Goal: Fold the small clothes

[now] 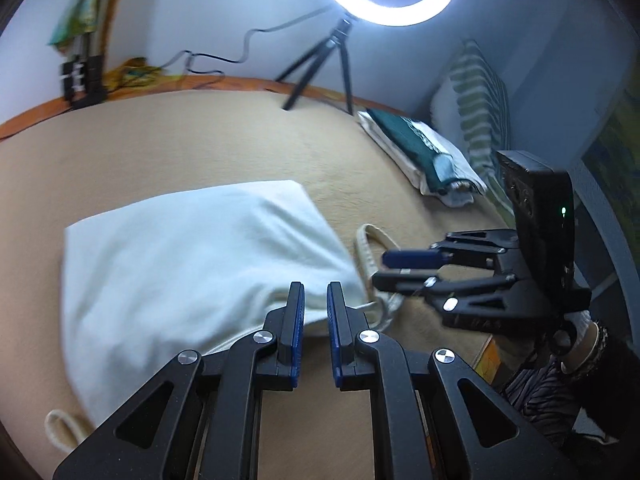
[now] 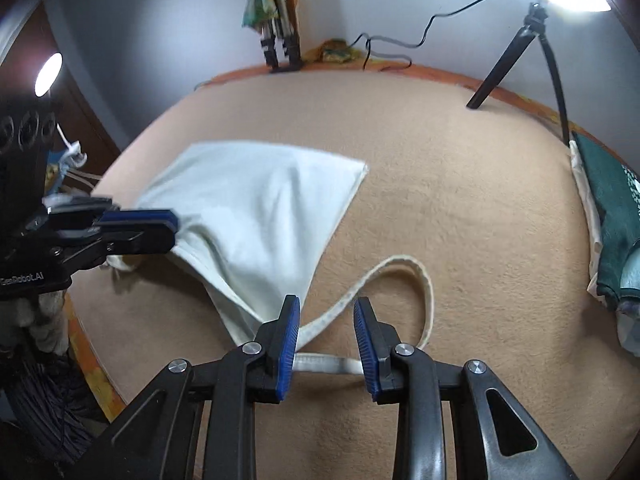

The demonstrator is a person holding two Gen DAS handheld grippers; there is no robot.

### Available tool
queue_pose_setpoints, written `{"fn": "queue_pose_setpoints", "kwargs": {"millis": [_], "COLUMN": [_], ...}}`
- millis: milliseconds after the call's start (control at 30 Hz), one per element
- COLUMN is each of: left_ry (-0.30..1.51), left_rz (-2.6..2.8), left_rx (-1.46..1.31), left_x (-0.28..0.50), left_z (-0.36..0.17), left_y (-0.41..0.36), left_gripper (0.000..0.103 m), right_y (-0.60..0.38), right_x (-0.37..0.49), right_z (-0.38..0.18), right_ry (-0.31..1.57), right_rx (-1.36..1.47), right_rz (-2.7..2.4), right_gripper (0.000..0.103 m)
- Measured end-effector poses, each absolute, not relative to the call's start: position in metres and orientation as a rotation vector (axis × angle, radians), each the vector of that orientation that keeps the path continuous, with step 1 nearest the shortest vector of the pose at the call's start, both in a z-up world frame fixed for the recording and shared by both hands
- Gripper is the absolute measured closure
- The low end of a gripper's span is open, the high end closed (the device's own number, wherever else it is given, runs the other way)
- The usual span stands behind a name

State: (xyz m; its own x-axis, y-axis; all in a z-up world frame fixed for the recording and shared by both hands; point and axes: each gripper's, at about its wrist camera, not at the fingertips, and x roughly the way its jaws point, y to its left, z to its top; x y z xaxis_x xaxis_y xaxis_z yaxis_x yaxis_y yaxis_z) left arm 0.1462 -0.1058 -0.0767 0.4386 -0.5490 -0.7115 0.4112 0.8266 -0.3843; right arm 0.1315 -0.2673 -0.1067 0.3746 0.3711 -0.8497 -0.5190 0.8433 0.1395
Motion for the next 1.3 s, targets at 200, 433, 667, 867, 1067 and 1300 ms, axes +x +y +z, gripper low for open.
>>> {"fn": "queue_pose_setpoints", "kwargs": {"millis": [200,433,667,867,1067,1300], "left_ry": [1.02,1.102,1.015,0.863,0.779,0.75], "left_rz": [-0.662,-0.649,-0.609,-0.51,-0.346,-0.248], "left_rx": [-0.105,-0.094,-0.11,-0.172,-0.131,-0.122], "left_x": [0.155,0.124,0.08,0.049,0.037,0.029], "left_z": [-0.093,-0.119,-0.09,-0.052,-0.036,-0.033], "left_y": [-0.132,-0.121,-0.097,-0.061,-0.046,-0.04], "left_gripper": [0.093,0.093,0.089,0.049,0.031,0.028], "right_y": [-0.266,-0.284,-0.3,-0.297,-0.293,-0.286], "right_x": [0.107,0.092,0.089,0.082,0.075,0.074], "right_z": [-0.105,-0.095,-0.07,-0.06,-0.053,-0.044], "right_ry": [1.093,1.031,0.904,0.821,0.778,0.716], "right_rx": [-0.201,-0.2,-0.111,-0.087,-0.084,-0.081], "right_rz": [0.731,0.684,0.601,0.567,0.545,0.51], "right_gripper": [0.074,0.074,0.063,0.04,0.026,0.014]}}
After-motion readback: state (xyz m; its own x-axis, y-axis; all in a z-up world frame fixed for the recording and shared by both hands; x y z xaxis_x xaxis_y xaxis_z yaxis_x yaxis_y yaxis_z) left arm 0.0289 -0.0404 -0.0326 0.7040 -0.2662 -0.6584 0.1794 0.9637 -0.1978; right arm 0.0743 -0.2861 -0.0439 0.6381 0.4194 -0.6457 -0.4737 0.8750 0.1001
